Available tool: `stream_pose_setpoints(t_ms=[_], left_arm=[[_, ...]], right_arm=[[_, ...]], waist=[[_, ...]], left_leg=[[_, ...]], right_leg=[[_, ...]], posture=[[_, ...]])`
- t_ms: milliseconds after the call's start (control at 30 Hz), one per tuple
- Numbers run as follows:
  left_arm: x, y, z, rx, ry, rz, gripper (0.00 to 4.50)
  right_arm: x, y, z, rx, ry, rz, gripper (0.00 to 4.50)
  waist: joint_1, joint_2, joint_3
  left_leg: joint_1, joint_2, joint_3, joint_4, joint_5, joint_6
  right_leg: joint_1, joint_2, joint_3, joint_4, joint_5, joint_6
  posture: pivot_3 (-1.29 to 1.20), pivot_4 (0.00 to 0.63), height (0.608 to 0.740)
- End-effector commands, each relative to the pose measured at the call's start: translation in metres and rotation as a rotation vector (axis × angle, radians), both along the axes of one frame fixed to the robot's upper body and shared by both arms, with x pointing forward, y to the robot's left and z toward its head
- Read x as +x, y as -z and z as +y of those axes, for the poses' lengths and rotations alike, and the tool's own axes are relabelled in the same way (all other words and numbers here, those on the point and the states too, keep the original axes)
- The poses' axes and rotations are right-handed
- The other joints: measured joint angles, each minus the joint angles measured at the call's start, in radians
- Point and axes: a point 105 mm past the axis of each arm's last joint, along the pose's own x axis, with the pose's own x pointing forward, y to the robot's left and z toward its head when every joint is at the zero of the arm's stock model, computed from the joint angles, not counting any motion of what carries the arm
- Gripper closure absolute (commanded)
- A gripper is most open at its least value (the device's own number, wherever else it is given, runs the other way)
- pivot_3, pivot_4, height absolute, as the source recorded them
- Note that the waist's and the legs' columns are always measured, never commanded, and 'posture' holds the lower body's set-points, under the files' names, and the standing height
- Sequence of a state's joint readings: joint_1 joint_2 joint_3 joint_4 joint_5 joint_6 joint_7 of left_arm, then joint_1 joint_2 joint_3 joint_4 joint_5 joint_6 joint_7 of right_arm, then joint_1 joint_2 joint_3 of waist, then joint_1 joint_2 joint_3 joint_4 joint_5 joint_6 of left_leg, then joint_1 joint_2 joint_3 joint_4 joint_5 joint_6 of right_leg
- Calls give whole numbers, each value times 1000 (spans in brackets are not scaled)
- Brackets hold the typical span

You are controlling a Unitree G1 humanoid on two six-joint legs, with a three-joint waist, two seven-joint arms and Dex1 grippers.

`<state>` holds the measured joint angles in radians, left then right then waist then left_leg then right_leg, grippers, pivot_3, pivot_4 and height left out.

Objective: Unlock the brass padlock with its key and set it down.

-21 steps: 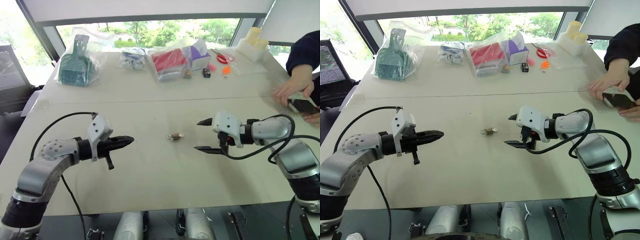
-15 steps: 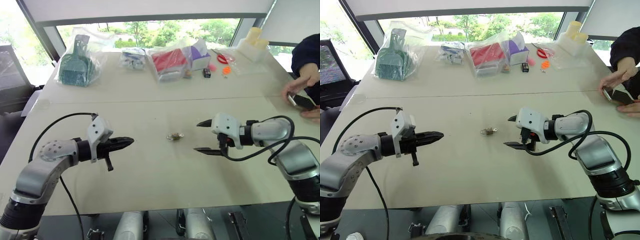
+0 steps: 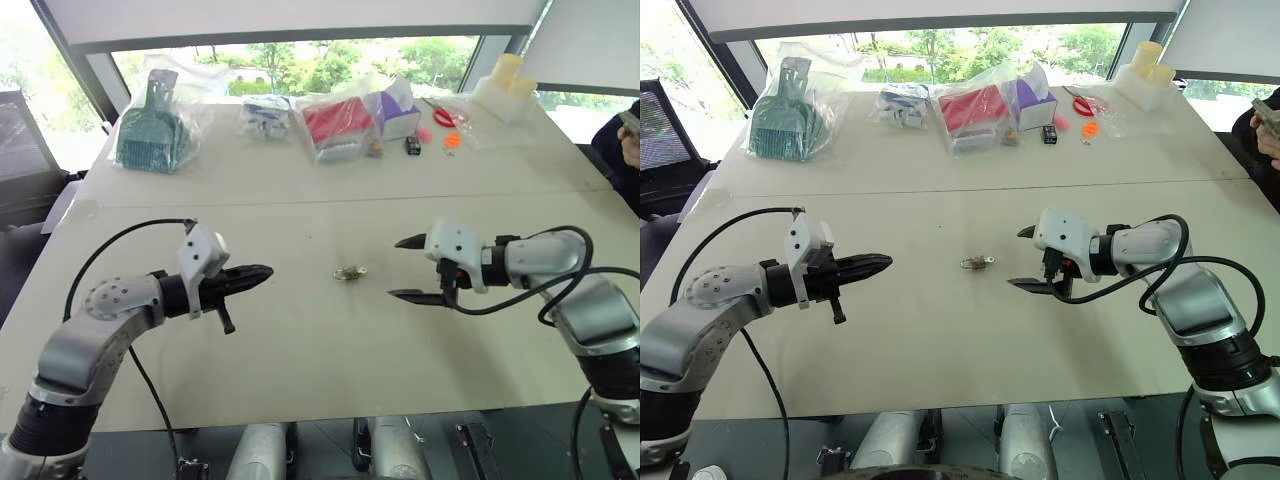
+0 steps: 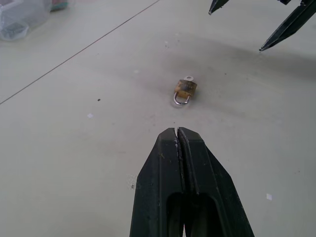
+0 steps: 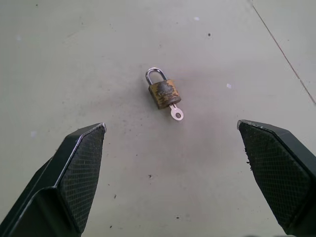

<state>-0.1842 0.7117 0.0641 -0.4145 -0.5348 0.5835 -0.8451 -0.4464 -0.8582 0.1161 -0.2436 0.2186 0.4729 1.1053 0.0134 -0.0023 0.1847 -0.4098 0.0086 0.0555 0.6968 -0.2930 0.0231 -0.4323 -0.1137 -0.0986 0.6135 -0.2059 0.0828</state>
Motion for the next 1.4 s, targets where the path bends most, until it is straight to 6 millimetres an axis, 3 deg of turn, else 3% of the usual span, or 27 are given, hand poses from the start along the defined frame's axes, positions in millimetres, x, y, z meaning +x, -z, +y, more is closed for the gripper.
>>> stream_pose_setpoints(t_ms=[33,500,833,1033,1400], left_arm=[[-1,-11,-6,-6,21,-52,4500],[-1,-8,-12,0,50,-36,4500],[18,21,-45,155,216,-124,85],[23,43,-81,124,322,-121,17],[71,61,-111,140,282,-196,17]], right_arm=[[2,-13,-4,4,3,-37,64],[7,-15,1,8,-17,-51,64],[4,-12,1,9,-8,-54,0],[-4,-11,-6,16,55,-73,0],[-19,-9,-11,24,135,-84,0]], waist=[[1,0,0],[0,0,0],[3,0,0],[3,0,0],[2,-1,0]], left_leg=[[0,0,0,0,0,0],[0,0,0,0,0,0],[0,-1,0,0,0,0],[0,-1,1,0,0,1],[0,-1,0,1,0,1]], right_leg=[[0,0,0,0,0,0],[0,0,0,0,0,0],[0,0,0,0,0,0],[0,0,0,0,2,4],[1,0,0,0,2,4]], posture=[[0,150,740],[0,150,740],[0,150,740],[0,150,740],[0,150,740]])
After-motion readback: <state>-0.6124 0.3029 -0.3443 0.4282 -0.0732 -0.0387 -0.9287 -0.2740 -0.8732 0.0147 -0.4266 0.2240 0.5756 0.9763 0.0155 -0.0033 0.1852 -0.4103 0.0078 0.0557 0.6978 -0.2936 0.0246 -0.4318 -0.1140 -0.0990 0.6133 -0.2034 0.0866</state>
